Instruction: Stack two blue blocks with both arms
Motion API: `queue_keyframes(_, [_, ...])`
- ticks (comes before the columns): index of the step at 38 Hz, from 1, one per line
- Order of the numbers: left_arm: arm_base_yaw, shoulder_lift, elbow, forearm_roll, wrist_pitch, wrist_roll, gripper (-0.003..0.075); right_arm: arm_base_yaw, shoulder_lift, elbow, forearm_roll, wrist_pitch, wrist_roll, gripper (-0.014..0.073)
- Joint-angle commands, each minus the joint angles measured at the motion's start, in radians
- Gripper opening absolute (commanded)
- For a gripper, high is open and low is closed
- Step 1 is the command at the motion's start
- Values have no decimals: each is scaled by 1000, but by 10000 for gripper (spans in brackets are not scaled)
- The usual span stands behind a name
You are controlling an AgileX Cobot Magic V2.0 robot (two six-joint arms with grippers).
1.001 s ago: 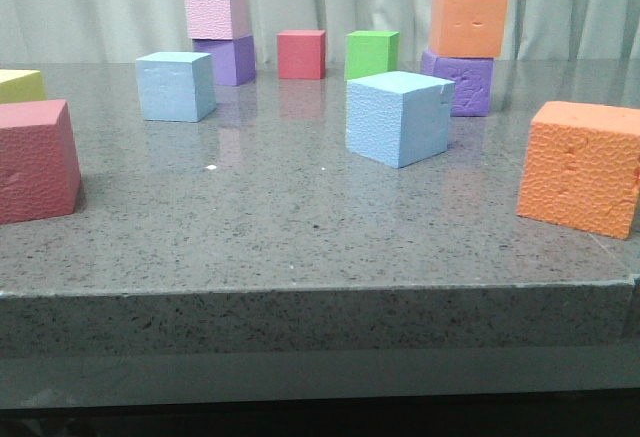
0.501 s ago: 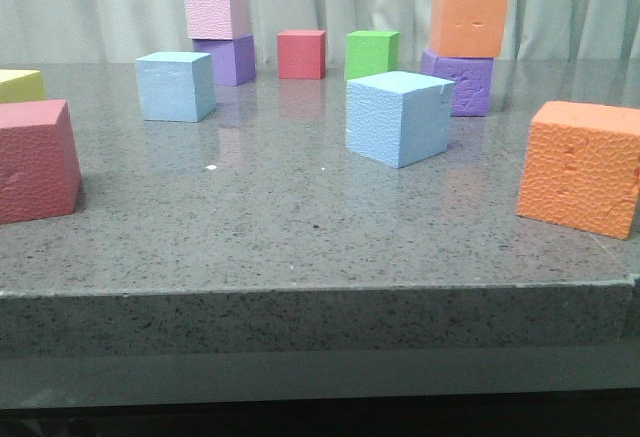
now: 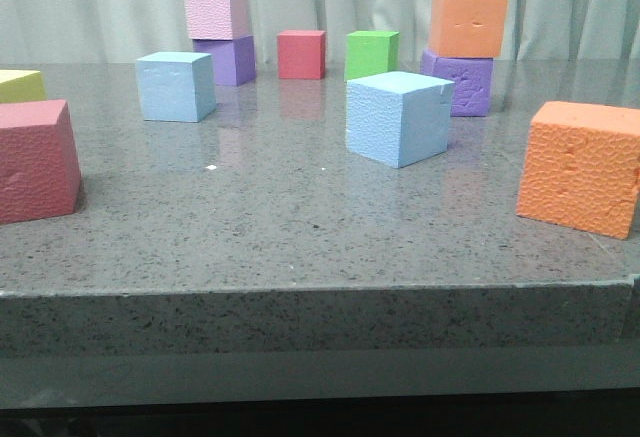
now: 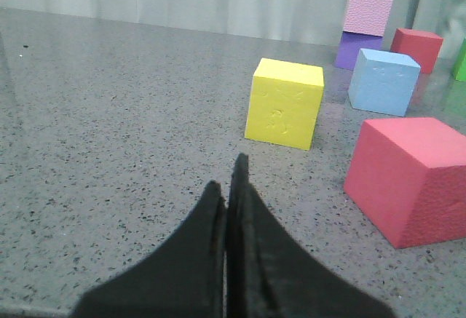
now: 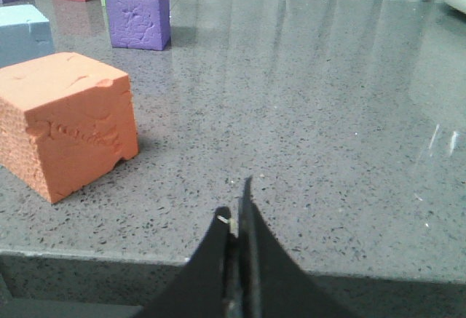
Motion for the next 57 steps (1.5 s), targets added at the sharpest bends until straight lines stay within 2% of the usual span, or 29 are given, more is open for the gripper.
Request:
queue_keyframes(1, [1, -17, 3, -10, -88, -5, -20, -6, -18, -7, -9, -82, -1, -71])
queue_keyframes(7, [1, -17, 3, -10, -93, -5, -20, -6, -18, -7, -9, -82, -1, -71])
queue_keyframes(11, [1, -17, 3, -10, -142, -5, -20, -6, -18, -7, -9, -90, -1, -71])
queue_keyframes(19, [1, -17, 3, -10, -347, -5, -20, -6, -18, -7, 46, -206, 0, -71])
queue_keyframes(29, [1, -17, 1, -10, -610, -5, -20, -6, -18, -7, 48, -361, 0, -71])
queue_keyframes(35, [1, -17, -1, -13, -718, -5, -20, -6, -18, -22, 48, -483, 1, -71])
queue_keyframes(37, [1, -17, -22, -13, -694, -7, -20, -6, -18, -54, 48, -457, 1, -71])
queue_keyframes(44, [1, 49, -211, -13, -451, -7, -20, -6, 6, -254, 48, -234, 1, -71])
queue_keyframes(52, [1, 274, -407, -13, -309, -7, -20, -6, 168, -472, 58, -65, 1, -70])
queue_keyframes(57, [1, 440, -558, 3, -128, 3, -20, -6, 308, -603, 58, 62, 1, -70])
